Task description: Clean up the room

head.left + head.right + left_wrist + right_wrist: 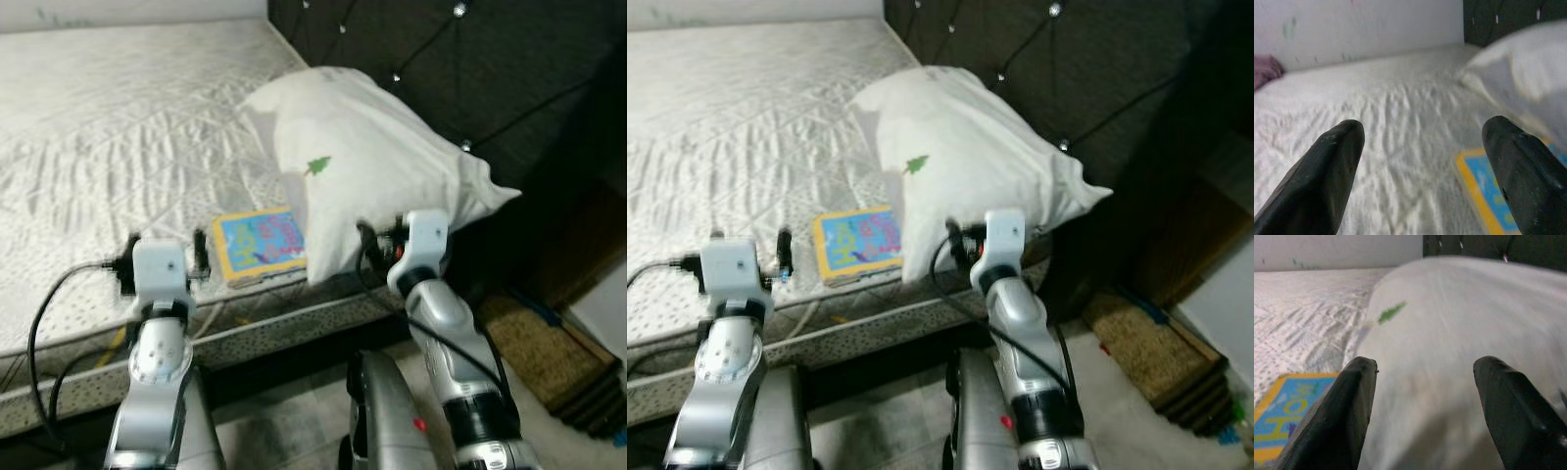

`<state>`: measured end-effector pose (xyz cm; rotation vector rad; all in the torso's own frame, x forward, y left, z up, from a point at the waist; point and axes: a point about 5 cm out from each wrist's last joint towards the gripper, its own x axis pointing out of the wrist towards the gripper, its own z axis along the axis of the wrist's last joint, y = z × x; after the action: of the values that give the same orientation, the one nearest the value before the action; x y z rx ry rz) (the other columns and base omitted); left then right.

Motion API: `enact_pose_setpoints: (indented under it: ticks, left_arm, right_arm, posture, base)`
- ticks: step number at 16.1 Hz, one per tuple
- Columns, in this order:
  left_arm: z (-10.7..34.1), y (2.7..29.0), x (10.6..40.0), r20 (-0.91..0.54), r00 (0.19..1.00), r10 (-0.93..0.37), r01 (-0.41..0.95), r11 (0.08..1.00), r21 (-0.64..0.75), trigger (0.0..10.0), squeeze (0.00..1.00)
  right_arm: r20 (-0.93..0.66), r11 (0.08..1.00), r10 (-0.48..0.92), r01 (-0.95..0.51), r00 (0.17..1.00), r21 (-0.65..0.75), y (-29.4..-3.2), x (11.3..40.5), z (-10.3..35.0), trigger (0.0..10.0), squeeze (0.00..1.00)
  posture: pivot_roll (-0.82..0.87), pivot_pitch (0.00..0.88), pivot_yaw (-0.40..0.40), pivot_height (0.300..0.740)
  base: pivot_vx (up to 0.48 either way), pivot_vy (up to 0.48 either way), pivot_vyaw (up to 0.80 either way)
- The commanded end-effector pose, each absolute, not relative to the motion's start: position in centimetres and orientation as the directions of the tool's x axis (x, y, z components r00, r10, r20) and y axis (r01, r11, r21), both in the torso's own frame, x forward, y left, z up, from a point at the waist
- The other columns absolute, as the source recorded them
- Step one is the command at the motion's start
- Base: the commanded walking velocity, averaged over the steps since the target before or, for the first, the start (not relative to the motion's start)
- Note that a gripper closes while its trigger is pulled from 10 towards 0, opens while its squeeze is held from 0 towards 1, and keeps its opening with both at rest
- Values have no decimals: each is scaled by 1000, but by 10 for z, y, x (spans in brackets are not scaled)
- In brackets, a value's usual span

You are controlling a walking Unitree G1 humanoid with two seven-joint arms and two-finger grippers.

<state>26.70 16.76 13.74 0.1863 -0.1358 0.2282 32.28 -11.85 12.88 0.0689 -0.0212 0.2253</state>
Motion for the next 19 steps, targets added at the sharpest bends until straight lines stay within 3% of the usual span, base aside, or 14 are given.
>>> enact_pose_setpoints:
  ticks: [1, 7, 19]
  left_arm:
    - [142, 169, 270, 188, 960, 205, -235, 960, 151, 10000, 0]
    - [149, 182, 276, 261, 945, 195, -230, 967, 110, 10000, 0]
    - [132, 181, 285, 144, 974, 173, -189, 976, 110, 10000, 0]
  right_arm:
    - [39, 980, 190, -192, 981, 51, -122, 328, 129, 10000, 0]
    - [166, 963, 234, -252, 958, 94, -109, 345, 153, 10000, 0]
    - [185, 962, 241, -260, 953, 83, -112, 347, 152, 10000, 0]
  posture:
    - [64, 0, -71, 499]
    - [43, 0, -53, 549]
    - [23, 0, -48, 684]
  base:
    - [0, 0, 0]
    - [0, 0, 0]
    - [0, 0, 0]
